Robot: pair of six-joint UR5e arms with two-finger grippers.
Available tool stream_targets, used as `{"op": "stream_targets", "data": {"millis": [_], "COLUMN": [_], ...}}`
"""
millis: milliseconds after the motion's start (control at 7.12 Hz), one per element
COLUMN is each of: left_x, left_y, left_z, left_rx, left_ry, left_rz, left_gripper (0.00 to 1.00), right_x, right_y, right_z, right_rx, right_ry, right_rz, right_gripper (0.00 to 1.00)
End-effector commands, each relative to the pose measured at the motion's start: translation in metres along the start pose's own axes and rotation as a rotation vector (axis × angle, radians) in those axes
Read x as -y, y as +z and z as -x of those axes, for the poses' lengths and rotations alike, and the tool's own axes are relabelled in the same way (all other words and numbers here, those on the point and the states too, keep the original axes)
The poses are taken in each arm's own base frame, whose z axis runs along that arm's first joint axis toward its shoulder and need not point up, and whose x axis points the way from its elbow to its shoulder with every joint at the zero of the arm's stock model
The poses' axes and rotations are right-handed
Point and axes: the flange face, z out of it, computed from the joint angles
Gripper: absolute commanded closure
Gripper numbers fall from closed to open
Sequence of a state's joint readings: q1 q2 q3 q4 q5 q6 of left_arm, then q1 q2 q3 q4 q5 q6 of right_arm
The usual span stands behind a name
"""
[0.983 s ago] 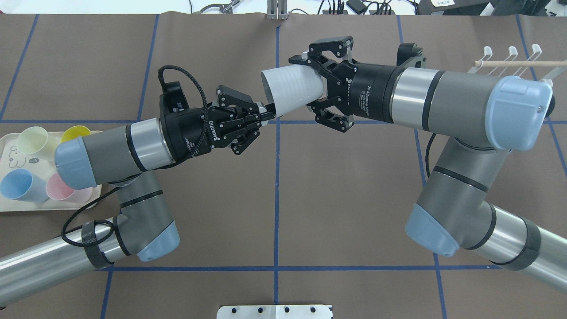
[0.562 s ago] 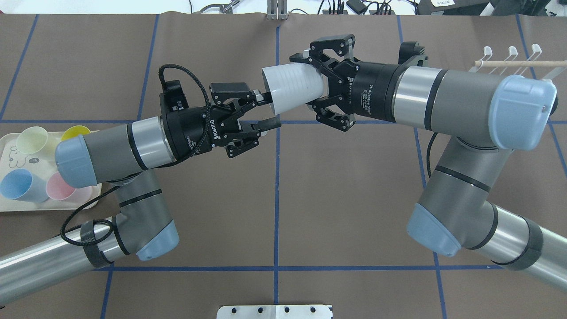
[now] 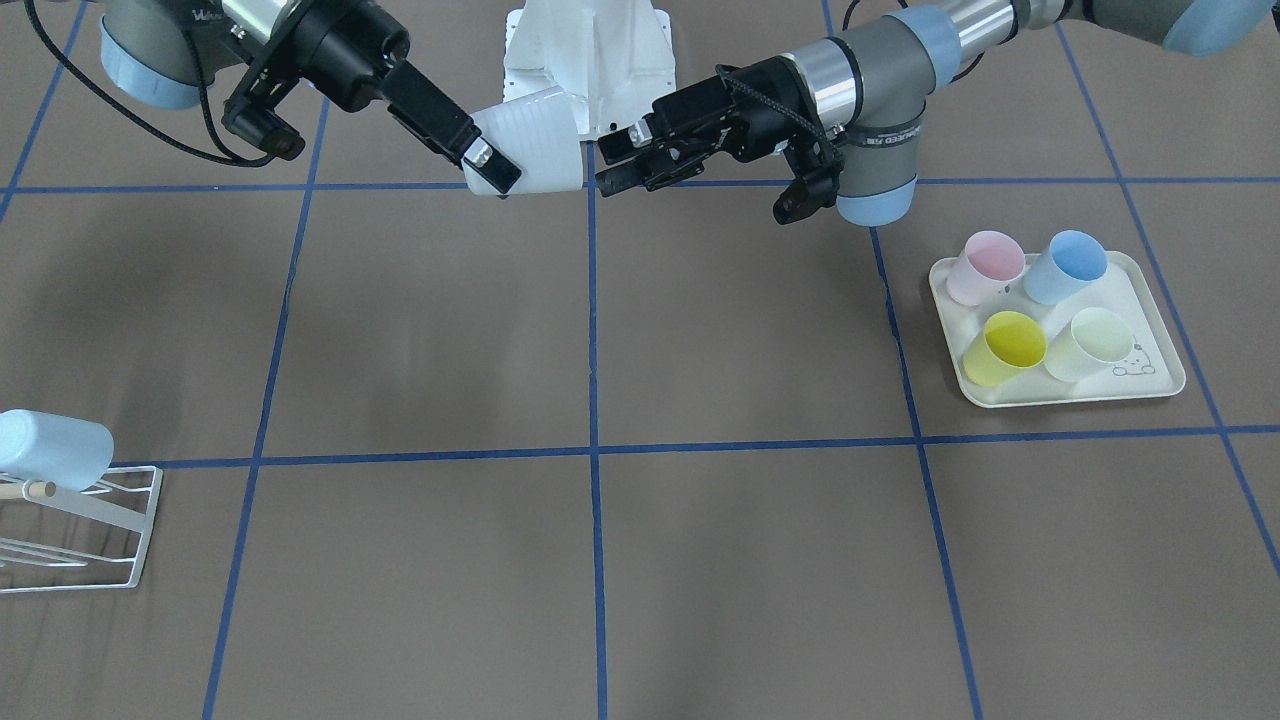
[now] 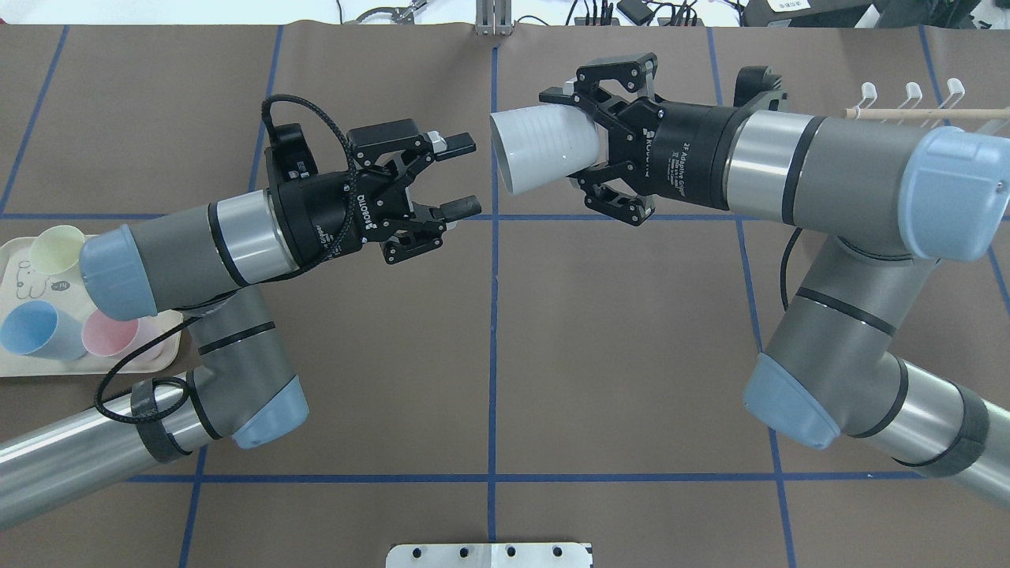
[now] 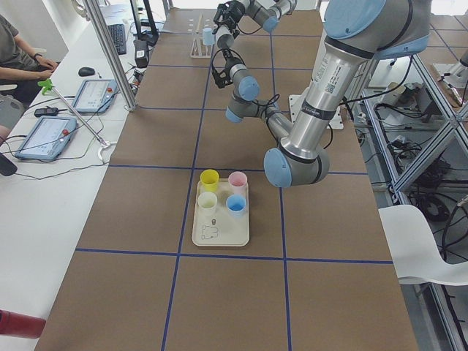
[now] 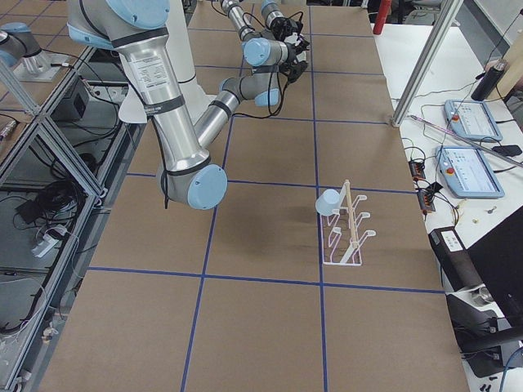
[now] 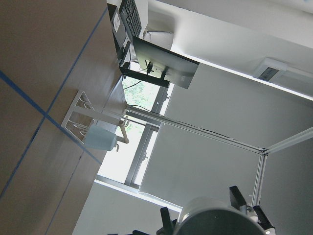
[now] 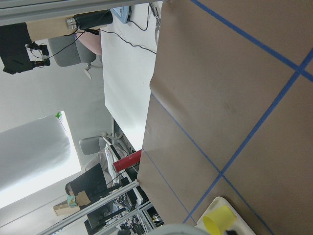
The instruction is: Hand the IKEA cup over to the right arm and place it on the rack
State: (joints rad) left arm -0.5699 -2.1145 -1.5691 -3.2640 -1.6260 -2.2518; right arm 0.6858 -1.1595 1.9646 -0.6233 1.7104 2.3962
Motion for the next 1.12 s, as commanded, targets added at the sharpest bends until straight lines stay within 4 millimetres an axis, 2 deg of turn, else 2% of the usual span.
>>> {"op": "stream_targets", "data": {"millis": [0, 140, 281, 562, 843, 983], "left_x": [0.019, 0.019, 0.020, 0.021, 0.022, 0.022], "left_y": [-0.014, -0.016, -0.015, -0.014, -0.014, -0.014], "left_z": [-0.001, 0.003, 0.004, 0.007, 0.009, 0.009], "left_rx": [0.022, 0.047, 0.058, 0.065, 0.071, 0.071], "left_ry": [0.050, 0.134, 0.142, 0.142, 0.154, 0.154], "left_rz": [-0.036, -0.022, -0.029, -0.033, -0.035, -0.035], "left_gripper": [0.21, 0.21, 0.21, 0.21, 0.21, 0.21], "right_x": [0.050, 0.093, 0.132, 0.205, 0.257, 0.274], "right_y": [-0.030, -0.054, -0.076, -0.125, -0.178, -0.199], "right_z": [0.001, 0.012, 0.011, -0.024, -0.070, -0.084], "right_rx": [-0.041, -0.082, -0.196, -0.319, -0.504, -0.598], "right_ry": [-0.045, -0.183, -0.379, -0.653, -0.933, -1.073], "right_rz": [-0.067, -0.139, -0.209, -0.457, -0.654, -0.738], "right_gripper": [1.00, 1.00, 1.00, 1.00, 1.00, 1.00]}}
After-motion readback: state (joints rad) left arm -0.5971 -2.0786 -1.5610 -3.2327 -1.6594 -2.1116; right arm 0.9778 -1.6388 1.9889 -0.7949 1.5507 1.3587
